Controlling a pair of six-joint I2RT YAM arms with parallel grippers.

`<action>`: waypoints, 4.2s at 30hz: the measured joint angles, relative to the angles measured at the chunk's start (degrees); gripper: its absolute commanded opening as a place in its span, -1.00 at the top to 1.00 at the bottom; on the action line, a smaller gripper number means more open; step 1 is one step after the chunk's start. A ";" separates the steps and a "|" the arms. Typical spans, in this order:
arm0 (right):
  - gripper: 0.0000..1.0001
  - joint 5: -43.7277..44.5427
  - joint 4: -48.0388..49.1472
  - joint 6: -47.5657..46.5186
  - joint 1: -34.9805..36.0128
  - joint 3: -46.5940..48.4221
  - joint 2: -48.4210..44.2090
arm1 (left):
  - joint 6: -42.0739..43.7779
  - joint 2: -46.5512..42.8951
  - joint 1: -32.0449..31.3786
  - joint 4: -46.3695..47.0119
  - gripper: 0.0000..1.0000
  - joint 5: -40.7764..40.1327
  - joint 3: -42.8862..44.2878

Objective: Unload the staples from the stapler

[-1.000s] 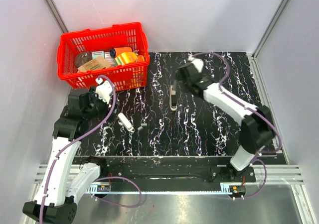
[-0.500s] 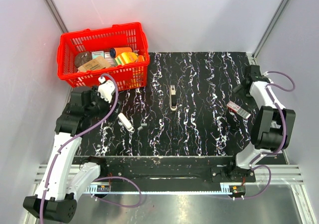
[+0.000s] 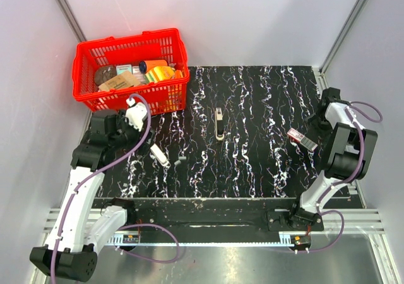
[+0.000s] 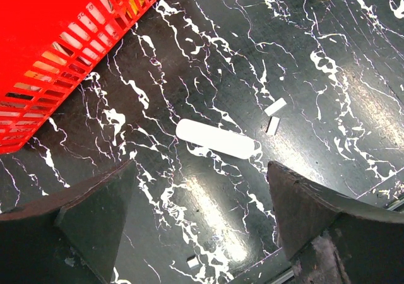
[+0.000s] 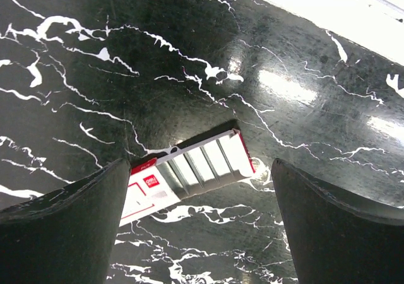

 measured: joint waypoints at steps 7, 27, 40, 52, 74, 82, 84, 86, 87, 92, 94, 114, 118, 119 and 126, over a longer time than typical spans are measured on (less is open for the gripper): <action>-0.99 0.11 0.13 0.79 -0.04 1.55 4.83 | 0.00 0.00 0.00 -0.02 -0.80 0.04 -0.26; -0.63 -2.56 8.00 0.44 -0.22 -5.14 3.82 | -0.04 -0.63 0.04 -0.15 -0.80 -0.09 -0.17; -0.62 -2.60 9.29 0.55 3.65 -8.24 1.51 | -0.04 -2.56 0.04 -2.19 -0.80 -0.48 1.42; -0.66 -1.92 8.79 2.80 12.98 -9.49 0.44 | 0.02 -3.54 0.04 -2.75 -0.80 -1.20 1.49; -0.56 -3.34 6.43 9.53 30.77 -14.08 -3.56 | 1.38 -5.01 0.09 -4.63 -0.80 -1.79 1.64; -0.55 -4.26 6.12 13.84 38.64 -17.29 -6.69 | 1.38 -4.26 0.11 -4.76 -0.80 -1.55 2.45; -0.54 -5.01 5.77 15.02 40.81 -17.55 -7.02 | 1.36 -4.15 0.11 -4.81 -0.81 -1.44 2.45; -0.55 -5.29 5.49 16.26 42.97 -17.66 -7.15 | 1.36 -4.20 0.11 -4.76 -0.81 -1.40 2.45; -0.54 -5.46 5.31 16.90 44.22 -17.66 -7.17 | 1.36 -4.24 0.11 -4.76 -0.81 -1.40 2.45; -0.54 -6.71 4.76 20.44 50.23 -17.66 -7.23 | 1.40 -4.28 0.11 -4.76 -0.81 -1.42 2.45; -0.54 -7.08 4.52 22.16 52.61 -17.64 -7.26 | 1.40 -4.28 0.11 -4.76 -0.81 -1.40 2.43; -0.74 -8.85 1.84 33.70 66.42 -15.34 -6.21 | 3.08 2.60 -0.35 -0.46 -0.92 1.88 -1.51; -0.84 -4.85 1.97 30.67 66.47 -15.13 -10.01 | 4.31 7.06 -3.72 1.25 -0.92 1.79 -1.70; -0.84 -3.26 2.99 29.57 66.49 -15.41 -12.24 | 4.79 8.52 -5.40 1.92 -0.92 1.36 -1.79; -0.89 6.08 20.22 17.59 66.62 -23.26 -29.66 | 8.13 19.80 -16.09 6.05 -0.91 -0.79 -2.21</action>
